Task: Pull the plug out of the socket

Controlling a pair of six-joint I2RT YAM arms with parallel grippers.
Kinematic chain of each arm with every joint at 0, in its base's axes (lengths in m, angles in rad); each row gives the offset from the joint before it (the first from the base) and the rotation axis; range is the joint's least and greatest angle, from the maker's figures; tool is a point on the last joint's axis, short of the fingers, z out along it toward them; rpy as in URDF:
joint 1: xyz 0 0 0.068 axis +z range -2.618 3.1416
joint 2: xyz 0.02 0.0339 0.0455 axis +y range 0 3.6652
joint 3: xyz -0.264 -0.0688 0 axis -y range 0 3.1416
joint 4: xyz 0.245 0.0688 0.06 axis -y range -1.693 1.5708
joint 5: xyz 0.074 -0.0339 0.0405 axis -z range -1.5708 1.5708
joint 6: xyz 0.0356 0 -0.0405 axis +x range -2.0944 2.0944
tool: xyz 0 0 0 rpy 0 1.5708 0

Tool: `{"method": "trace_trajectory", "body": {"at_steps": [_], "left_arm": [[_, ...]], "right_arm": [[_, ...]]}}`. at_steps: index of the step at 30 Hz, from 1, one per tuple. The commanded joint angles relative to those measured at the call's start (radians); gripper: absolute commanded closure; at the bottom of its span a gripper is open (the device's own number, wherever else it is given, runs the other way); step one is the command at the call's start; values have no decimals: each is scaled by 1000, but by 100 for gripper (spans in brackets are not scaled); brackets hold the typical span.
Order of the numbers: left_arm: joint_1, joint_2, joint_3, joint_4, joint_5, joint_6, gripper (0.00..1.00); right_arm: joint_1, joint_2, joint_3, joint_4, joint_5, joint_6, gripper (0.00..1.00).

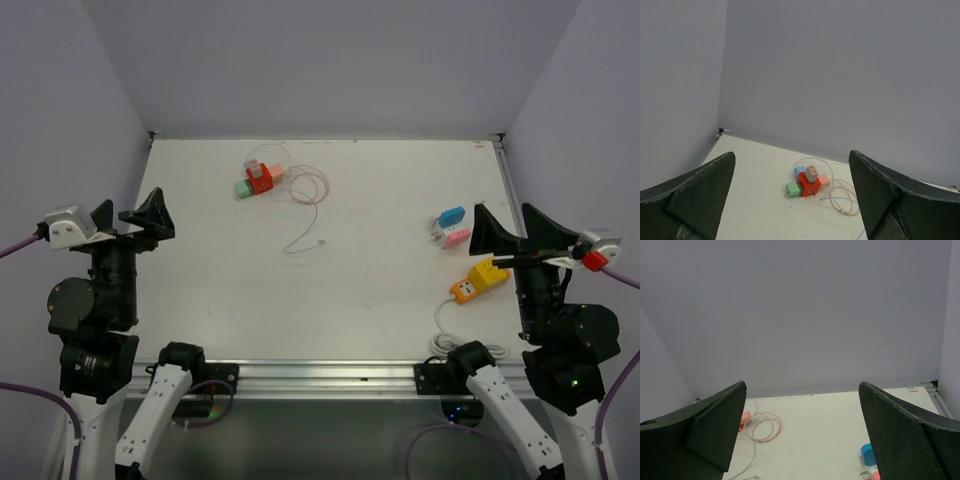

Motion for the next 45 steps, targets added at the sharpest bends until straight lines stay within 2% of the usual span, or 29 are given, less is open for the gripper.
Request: {"method": "trace_trajectory", "body": {"at_steps": [1, 8, 14, 20, 30, 38, 45], "left_arm": [[-1, 21, -16, 12, -6, -26, 0], [-1, 99, -27, 17, 20, -55, 0], [-1, 250, -26, -11, 27, -102, 0], [-1, 449, -12, -8, -10, -174, 0], [-9, 921, 198, 33, 8, -273, 0], [-89, 1285, 442, 41, -144, -276, 0], [-116, 1477, 575, 70, -253, -257, 0]], "right_arm": [[3, 15, -20, 33, -27, 20, 1], [3, 70, -44, 30, -50, 95, 1], [1, 168, -19, -67, -79, 167, 1], [3, 212, -51, -71, -91, 203, 1], [3, 281, -82, -77, -175, 230, 1], [3, 340, -108, -73, -257, 255, 1], [1, 374, -142, -58, -344, 259, 1]]}}
